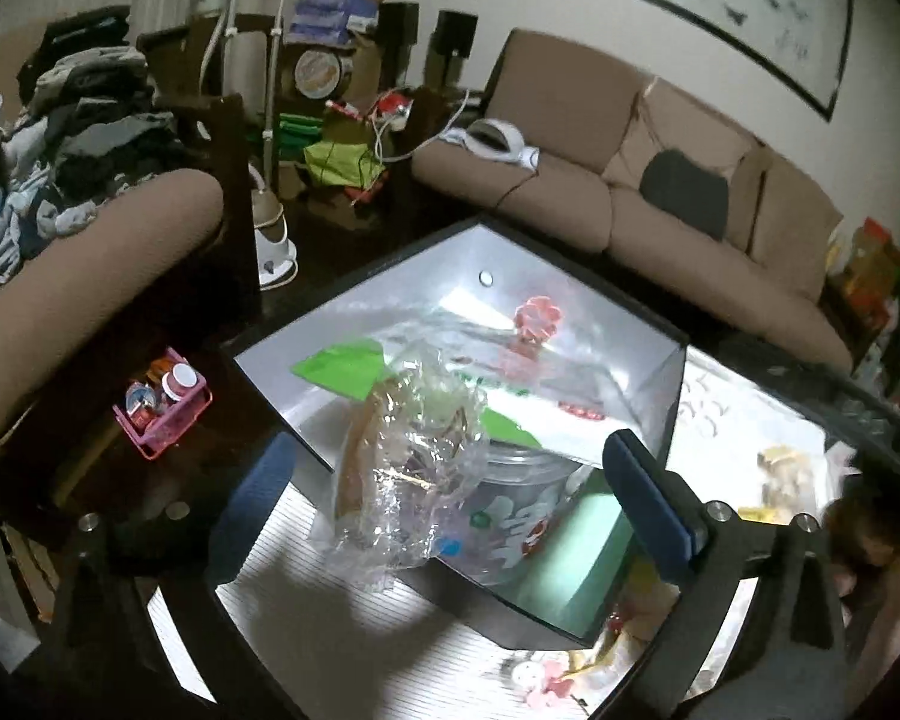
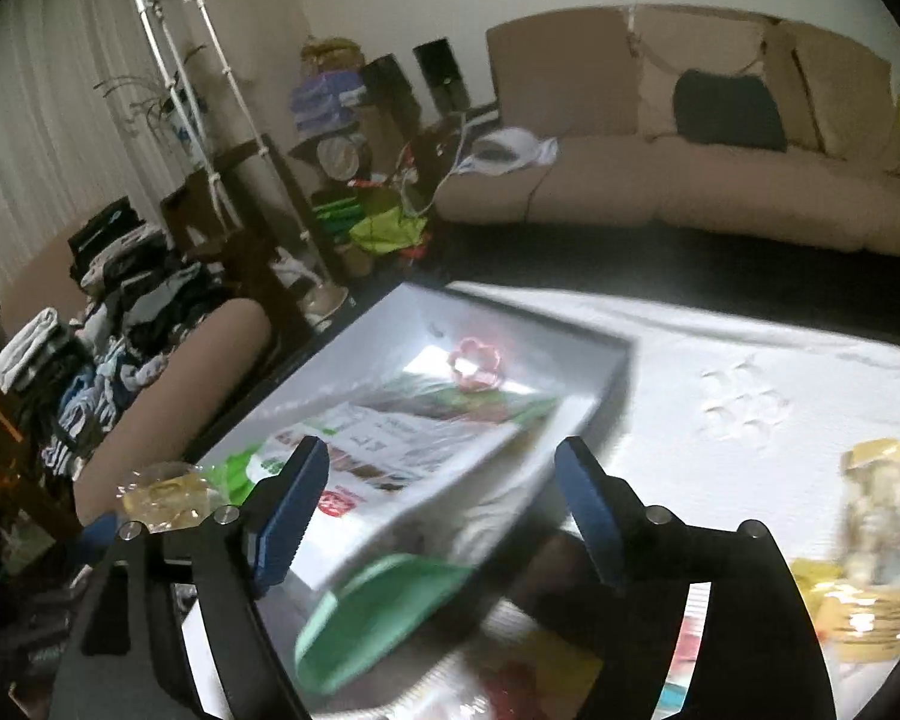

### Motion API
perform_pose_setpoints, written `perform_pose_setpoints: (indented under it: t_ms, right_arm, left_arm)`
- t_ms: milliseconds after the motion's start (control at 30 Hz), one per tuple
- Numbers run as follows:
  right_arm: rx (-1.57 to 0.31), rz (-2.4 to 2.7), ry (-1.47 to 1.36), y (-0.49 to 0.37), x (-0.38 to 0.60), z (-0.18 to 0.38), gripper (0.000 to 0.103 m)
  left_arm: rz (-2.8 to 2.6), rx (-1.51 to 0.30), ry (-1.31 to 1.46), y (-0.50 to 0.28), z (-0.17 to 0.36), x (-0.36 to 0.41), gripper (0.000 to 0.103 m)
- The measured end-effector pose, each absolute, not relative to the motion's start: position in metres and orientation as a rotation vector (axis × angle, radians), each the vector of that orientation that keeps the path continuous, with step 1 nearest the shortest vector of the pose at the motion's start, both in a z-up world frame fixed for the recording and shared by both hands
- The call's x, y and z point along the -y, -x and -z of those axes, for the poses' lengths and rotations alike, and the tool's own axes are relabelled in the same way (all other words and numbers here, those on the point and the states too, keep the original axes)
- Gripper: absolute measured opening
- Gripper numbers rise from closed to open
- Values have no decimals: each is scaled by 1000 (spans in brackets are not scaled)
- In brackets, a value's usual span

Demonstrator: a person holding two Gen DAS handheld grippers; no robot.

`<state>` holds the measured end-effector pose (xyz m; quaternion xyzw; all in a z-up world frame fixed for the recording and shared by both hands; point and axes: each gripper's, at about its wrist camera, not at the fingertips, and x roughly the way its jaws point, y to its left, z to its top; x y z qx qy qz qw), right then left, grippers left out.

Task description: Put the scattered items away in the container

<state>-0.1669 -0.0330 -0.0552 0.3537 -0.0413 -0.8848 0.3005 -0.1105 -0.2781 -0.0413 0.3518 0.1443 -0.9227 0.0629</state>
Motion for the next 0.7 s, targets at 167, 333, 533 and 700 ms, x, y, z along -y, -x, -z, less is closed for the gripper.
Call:
perform_pose_setpoints:
  t_ms: [167,333,533,700]
  right_arm:
    - [64,2429,-881,145,-31,7,85]
    - [-19,2506,-886,110,-98,-21,88]
    - [-92,2582,-1022,70,-161,-30,89]
    - [-77,2548,-1186,32,-196,-1,91]
  left_arm:
    - [2811,-417,-1053,101,29,272,103]
    - [2800,-387,-1185,99,29,247,103]
    - [2886,-326,-1225,92,18,202,103]
    - [2942,-283,-1286,91,19,166,103]
